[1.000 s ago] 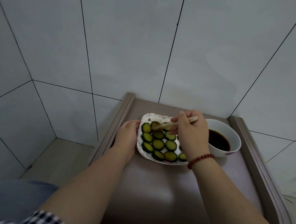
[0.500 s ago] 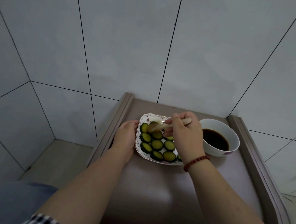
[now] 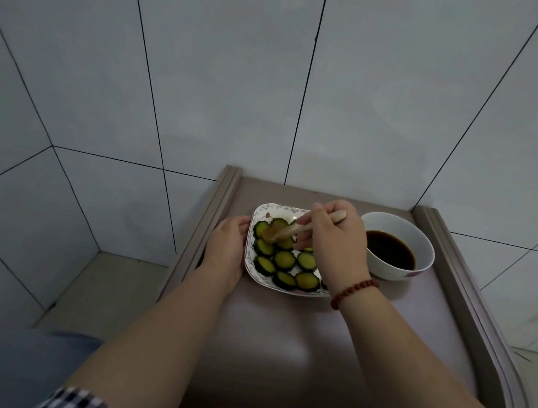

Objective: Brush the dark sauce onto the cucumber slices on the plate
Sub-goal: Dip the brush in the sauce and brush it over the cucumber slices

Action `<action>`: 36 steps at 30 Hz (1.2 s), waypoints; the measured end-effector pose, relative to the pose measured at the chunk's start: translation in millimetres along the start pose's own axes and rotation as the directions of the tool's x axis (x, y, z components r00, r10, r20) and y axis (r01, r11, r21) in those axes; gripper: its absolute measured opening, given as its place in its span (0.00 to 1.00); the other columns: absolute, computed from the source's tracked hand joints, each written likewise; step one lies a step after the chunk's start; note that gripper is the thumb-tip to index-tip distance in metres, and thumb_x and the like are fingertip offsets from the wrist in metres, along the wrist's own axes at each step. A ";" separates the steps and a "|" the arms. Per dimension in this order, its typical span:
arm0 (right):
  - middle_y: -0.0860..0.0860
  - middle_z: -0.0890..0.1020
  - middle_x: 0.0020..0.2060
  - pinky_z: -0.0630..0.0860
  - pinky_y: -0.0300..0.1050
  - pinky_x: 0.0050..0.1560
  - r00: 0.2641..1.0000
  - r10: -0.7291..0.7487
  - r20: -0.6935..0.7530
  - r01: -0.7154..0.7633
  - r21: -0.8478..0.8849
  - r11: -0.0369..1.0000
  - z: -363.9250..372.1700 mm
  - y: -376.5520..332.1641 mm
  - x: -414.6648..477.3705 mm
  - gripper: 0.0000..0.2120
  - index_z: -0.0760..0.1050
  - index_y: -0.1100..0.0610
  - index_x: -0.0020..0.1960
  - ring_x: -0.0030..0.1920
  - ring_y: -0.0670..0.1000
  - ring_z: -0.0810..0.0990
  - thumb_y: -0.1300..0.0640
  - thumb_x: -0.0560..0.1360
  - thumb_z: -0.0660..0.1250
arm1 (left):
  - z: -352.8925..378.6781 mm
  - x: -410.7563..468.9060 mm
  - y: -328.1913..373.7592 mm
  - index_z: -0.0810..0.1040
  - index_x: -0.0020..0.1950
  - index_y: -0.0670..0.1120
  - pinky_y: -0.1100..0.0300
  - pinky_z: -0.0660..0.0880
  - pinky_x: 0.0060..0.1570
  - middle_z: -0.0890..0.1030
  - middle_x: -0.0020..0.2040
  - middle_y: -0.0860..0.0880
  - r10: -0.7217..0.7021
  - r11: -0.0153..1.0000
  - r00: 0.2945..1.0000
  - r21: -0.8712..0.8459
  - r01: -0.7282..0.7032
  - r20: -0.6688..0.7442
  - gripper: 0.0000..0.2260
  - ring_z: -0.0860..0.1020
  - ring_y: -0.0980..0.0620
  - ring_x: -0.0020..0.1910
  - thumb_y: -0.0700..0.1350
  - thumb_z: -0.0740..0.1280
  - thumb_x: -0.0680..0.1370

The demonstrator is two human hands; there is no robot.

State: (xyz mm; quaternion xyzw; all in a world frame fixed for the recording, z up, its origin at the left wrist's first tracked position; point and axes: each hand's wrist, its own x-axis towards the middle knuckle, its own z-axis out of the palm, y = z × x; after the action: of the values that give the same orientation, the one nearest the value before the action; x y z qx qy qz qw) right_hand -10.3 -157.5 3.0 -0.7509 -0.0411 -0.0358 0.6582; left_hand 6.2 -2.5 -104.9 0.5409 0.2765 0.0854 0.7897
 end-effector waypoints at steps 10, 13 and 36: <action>0.53 0.83 0.35 0.78 0.41 0.27 0.999 -0.003 -0.051 0.005 0.023 1.000 -4.9 1.1 6.5 0.07 0.71 0.61 0.44 0.22 0.45 0.80 0.60 0.80 0.61 | 1.2 -7.1 3.4 0.84 0.72 0.35 0.45 0.83 0.69 0.88 0.69 0.36 -0.001 0.999 1.000 -0.048 0.000 -0.009 0.20 0.85 0.37 0.71 0.37 0.57 0.88; 0.51 0.83 0.35 0.82 0.53 0.36 1.000 -0.019 -0.021 0.020 0.014 1.000 -3.3 2.2 4.8 0.08 0.70 0.59 0.42 0.24 0.45 0.81 0.59 0.79 0.61 | 0.7 -8.5 4.1 0.88 0.58 0.40 0.56 0.86 0.51 0.93 0.54 0.43 0.005 0.999 1.000 -0.049 -0.005 -0.013 0.18 0.88 0.43 0.59 0.36 0.57 0.88; 0.56 0.84 0.34 0.79 0.43 0.25 0.897 -0.261 -0.356 0.333 0.156 0.930 -90.0 -50.5 29.9 0.16 0.72 0.62 0.46 0.26 0.52 0.81 0.48 0.74 0.70 | 3.3 -11.2 7.0 0.82 0.75 0.34 0.38 0.79 0.78 0.86 0.72 0.35 -0.038 0.998 0.999 -0.052 0.039 0.010 0.20 0.84 0.36 0.75 0.37 0.58 0.89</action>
State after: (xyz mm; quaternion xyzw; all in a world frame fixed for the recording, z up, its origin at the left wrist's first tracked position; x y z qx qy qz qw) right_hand 14.0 -239.6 67.8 -0.6443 -0.0490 -0.2564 0.7188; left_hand -0.2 -7.2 -94.0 0.5151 0.2809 0.0749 0.8063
